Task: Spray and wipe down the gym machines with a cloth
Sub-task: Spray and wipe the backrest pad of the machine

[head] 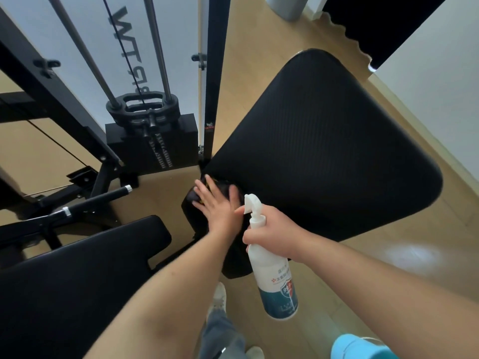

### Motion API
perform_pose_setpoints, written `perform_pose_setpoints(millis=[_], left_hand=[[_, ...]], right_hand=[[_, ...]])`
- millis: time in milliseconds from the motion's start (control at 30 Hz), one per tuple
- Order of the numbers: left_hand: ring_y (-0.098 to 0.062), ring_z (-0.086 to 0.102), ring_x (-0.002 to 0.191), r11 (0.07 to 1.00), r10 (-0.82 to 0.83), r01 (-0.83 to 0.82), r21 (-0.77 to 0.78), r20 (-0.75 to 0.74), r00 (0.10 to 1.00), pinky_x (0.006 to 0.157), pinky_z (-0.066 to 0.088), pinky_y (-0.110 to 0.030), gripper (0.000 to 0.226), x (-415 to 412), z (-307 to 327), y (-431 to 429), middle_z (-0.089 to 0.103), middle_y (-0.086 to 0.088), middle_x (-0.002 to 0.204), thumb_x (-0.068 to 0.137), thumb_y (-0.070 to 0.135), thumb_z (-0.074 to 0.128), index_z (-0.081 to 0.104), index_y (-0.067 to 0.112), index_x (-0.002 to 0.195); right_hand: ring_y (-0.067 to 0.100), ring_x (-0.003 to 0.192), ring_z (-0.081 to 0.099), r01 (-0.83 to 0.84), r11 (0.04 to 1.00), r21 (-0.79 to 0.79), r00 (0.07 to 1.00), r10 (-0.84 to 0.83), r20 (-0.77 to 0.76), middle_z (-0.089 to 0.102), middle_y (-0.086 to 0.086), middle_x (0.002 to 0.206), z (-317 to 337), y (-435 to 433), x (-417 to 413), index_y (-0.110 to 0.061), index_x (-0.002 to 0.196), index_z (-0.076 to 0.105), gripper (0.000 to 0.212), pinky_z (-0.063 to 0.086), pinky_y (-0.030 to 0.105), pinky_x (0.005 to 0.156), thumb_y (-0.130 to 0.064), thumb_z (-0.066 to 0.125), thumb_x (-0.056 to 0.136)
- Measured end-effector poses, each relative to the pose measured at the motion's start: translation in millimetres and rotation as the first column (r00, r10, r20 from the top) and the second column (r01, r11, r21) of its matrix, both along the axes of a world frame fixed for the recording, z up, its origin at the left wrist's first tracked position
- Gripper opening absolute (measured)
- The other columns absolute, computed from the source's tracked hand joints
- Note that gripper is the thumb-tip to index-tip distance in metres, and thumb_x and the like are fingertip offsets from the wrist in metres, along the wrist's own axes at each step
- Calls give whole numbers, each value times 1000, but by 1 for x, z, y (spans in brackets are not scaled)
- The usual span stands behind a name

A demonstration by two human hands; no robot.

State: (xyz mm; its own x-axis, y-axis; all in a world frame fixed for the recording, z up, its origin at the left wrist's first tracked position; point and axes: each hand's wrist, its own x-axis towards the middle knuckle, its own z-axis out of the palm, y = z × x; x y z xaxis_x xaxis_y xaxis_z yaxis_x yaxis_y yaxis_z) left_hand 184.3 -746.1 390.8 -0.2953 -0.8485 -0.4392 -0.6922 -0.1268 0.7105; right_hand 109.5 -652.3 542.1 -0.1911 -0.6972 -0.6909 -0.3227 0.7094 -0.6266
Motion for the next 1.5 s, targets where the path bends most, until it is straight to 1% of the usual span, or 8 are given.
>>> perform_pose_setpoints(millis=[133,333,500,933,1133,1233,1400,1500], left_hand=[[-36,-9,157,995,65,-58,87,-83,994,126,-2,-56,75,4,10,-59,-7,-15,171,107,56,19,-9,14,163],[-25,0,158,970,241,-228,79,-253,937,126,11,-47,73,-4,12,-24,-8,-3,172,107,55,24,-8,19,163],[-29,10,157,959,277,-255,126,-213,937,121,24,-49,71,2,7,23,-12,2,172,109,51,26,-8,21,163],[-30,25,153,945,312,-282,168,-199,929,118,33,-48,67,6,8,144,5,-3,172,108,50,28,-2,27,164],[-32,23,153,966,228,-203,161,-154,961,118,34,-55,70,12,12,190,2,-3,171,108,52,27,-4,23,164],[-32,25,152,959,228,-201,202,-123,966,118,35,-54,71,12,23,209,7,-6,169,108,53,27,-2,22,164],[-40,38,142,804,407,-369,467,21,913,114,37,-50,66,-5,57,190,27,-19,161,109,48,25,11,13,163],[-29,54,120,633,488,-367,682,16,872,90,48,-34,46,-4,88,171,53,-7,144,107,34,48,42,15,149]], right_hand=[[23,104,67,0,1000,11,1000,0,25,65,1,104,-5,1,1,-37,138,55,64,55,39,85,-24,67,77],[21,102,66,32,999,-5,999,-32,41,66,-1,101,-2,14,-2,-36,139,55,64,54,39,87,-24,66,76],[23,98,71,42,999,-4,999,-41,31,69,3,97,-4,40,-4,-37,134,57,66,60,46,89,-29,64,69],[24,91,72,60,998,15,998,-60,-3,72,-3,89,-1,137,0,-41,123,63,53,60,48,85,-23,64,74],[19,86,68,92,995,44,995,-93,19,68,-4,90,1,183,5,-42,122,61,54,55,37,78,-27,62,70],[18,85,64,106,993,53,994,-107,8,64,-3,92,4,203,8,-38,127,61,49,50,34,74,-21,65,81],[16,93,62,116,991,69,993,-116,-7,61,-3,106,8,229,11,-35,133,58,47,51,34,78,-17,65,90],[18,94,63,127,990,56,992,-126,-23,61,-1,108,11,240,12,-33,134,57,46,52,34,79,-18,66,91]])
